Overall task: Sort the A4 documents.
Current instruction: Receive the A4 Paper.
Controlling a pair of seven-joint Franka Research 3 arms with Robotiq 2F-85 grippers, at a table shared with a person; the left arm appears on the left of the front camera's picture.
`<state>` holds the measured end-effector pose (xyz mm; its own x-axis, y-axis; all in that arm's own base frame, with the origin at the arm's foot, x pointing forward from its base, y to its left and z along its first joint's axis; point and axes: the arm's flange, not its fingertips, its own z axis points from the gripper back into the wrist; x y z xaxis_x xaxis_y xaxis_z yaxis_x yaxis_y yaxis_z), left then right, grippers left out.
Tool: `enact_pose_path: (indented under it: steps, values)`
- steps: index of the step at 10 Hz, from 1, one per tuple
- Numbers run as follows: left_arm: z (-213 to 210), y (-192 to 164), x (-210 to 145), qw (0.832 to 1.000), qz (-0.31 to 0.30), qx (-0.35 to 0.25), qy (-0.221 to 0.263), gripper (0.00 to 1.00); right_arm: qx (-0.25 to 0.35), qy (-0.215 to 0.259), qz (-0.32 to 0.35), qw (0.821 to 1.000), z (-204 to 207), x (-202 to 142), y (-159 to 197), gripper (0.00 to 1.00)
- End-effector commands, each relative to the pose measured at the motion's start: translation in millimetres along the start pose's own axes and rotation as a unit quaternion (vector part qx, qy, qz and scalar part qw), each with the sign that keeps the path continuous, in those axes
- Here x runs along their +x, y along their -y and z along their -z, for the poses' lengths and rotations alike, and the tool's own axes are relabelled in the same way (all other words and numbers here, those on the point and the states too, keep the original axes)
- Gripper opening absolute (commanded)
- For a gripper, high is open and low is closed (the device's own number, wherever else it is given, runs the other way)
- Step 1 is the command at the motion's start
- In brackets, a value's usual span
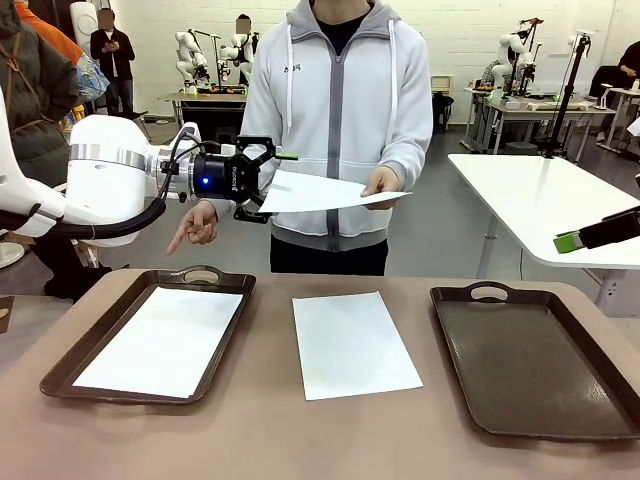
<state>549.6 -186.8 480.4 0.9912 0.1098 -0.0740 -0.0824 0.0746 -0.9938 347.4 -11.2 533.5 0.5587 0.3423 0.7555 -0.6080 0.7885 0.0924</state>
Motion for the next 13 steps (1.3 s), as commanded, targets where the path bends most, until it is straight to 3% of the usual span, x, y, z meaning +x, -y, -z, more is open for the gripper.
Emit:
enact_pose_path:
  steps: [1, 2, 3, 4, 5, 6, 7, 13]
  values:
    - [0.3, -1.9, 2.1, 1.0, 0.011, -0.013, -0.011, 0.6, 0.004, 0.001, 0.001, 1.0, 2.1, -0.2, 0.4, 1.0]
    - [0.0, -2.8, 2.0, 1.0, 0.01, -0.011, -0.013, 0.56, 0.004, 0.001, 0.001, 1.0, 2.1, -0.2, 0.4, 1.0]
    - [-0.2, -3.4, 1.6, 1.0, 0.01, -0.01, -0.014, 0.4, 0.004, 0.001, 0.001, 1.0, 2.1, -0.2, 0.4, 1.0]
    - [-0.6, -3.6, 1.0, 1.0, 0.013, -0.008, -0.013, 0.36, 0.004, 0.001, 0.001, 1.0, 2.1, -0.2, 0.4, 1.0]
    - [-1.5, -3.2, 0.3, 1.0, 0.018, -0.004, -0.01, 0.2, 0.004, 0.001, 0.001, 1.0, 2.1, -0.2, 0.4, 1.0]
    - [-1.9, -2.9, -0.2, 1.0, 0.019, -0.002, -0.009, 0.16, 0.004, 0.001, 0.001, 1.0, 2.1, -0.2, 0.4, 1.0]
    - [-2.0, -2.8, -0.6, 1.0, 0.02, -0.001, -0.01, 0.0, 0.004, 0.001, 0.001, 1.0, 2.1, -0.2, 0.4, 1.0]
    - [-3.7, -3.2, -2.7, 1.0, 0.025, 0.005, -0.009, 0.0, 0.004, 0.001, 0.001, 1.0, 2.1, -0.2, 0.4, 1.0]
